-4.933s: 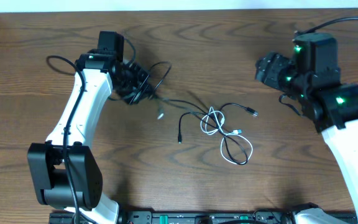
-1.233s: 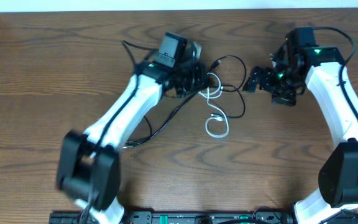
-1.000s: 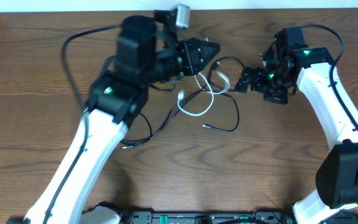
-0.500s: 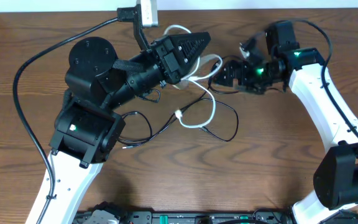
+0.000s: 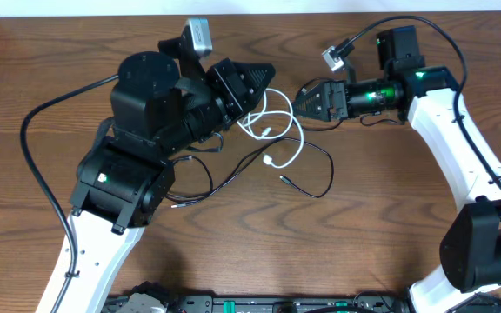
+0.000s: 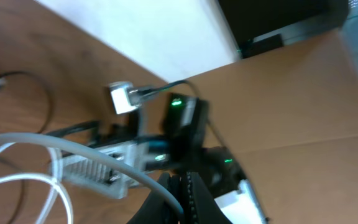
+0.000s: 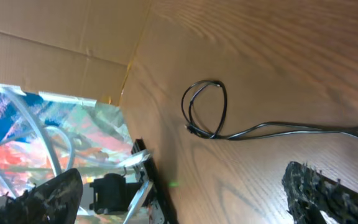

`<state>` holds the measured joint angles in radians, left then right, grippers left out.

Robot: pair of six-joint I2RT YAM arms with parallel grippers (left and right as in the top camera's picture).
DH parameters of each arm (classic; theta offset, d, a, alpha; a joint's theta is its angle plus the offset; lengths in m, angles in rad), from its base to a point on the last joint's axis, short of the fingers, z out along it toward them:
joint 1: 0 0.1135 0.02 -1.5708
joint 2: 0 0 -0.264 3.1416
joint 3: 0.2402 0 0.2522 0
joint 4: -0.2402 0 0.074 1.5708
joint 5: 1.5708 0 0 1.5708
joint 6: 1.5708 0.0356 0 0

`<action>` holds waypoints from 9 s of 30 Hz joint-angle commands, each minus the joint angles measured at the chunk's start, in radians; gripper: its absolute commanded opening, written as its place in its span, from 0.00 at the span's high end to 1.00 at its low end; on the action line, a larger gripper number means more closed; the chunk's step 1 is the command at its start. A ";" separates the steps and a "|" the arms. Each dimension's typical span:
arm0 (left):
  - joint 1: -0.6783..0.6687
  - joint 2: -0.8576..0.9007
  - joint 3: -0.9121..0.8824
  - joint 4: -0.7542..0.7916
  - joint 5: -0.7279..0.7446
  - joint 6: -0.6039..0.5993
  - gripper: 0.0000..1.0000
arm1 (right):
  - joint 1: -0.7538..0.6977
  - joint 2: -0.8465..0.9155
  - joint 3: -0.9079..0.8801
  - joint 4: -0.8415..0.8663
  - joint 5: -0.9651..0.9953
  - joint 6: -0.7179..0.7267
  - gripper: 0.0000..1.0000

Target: Untangle cables

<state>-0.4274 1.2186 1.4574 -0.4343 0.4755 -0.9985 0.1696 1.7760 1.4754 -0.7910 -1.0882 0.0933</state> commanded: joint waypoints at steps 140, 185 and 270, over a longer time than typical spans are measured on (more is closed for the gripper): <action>-0.027 0.252 -0.023 -0.758 -0.888 0.286 0.02 | -0.166 -0.136 0.000 -0.128 0.219 0.097 0.99; -0.027 0.252 -0.027 -0.806 -0.745 0.283 0.01 | -0.813 0.071 0.338 0.557 0.965 0.372 0.99; -0.028 0.252 -0.027 -0.780 -0.614 0.280 0.01 | -0.910 0.381 0.310 0.304 1.289 0.291 0.30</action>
<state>-0.4583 1.4681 1.4380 -1.2072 -0.1360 -0.7280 -0.7120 2.0678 1.7977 -0.4973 0.1371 0.4217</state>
